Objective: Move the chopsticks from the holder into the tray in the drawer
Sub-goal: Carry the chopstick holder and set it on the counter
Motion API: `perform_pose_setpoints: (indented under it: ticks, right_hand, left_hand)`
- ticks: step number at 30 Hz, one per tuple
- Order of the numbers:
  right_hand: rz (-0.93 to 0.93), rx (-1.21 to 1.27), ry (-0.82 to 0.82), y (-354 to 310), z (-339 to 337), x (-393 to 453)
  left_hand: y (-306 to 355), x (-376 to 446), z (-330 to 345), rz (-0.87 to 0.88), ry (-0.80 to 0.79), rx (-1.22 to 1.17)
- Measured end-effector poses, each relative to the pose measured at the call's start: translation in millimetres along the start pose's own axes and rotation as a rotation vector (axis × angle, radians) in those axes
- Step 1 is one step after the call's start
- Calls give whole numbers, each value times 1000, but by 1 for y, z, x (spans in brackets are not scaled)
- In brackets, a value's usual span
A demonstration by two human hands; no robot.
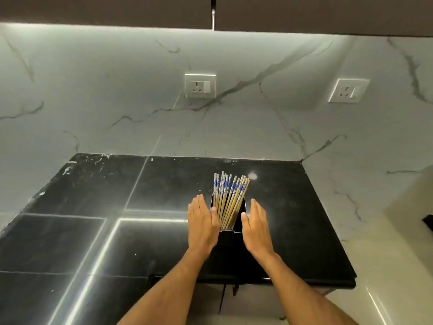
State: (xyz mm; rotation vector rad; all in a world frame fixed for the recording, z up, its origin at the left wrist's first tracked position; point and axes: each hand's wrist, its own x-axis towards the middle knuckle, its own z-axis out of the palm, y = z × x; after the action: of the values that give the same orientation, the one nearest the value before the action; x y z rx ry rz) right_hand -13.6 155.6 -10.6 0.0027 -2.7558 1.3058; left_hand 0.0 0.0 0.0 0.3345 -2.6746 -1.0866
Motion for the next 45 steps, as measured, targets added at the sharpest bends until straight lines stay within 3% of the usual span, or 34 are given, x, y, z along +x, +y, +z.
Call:
perform_pose_setpoints:
  ticks: [5,13,21,30,45]
  right_hand:
    - [93,303,-43,3,19,-4]
    - [186,599,-18,-10,25,-6]
    - [169,667,-51,-32,43,-25]
    - [62,676,-181,-82,79,-71]
    - [-254,783,-676,-151,96,-224]
  left_hand:
    - [-6,1,16,-269,-82,-354]
    - [3,0,15,-342,-159,-694]
    - [-14,-19,-10,-323,-99,-747]
    - [-47,-60,-81,-294,74,-753]
    - [-77,-236,-182,-463,597,-777]
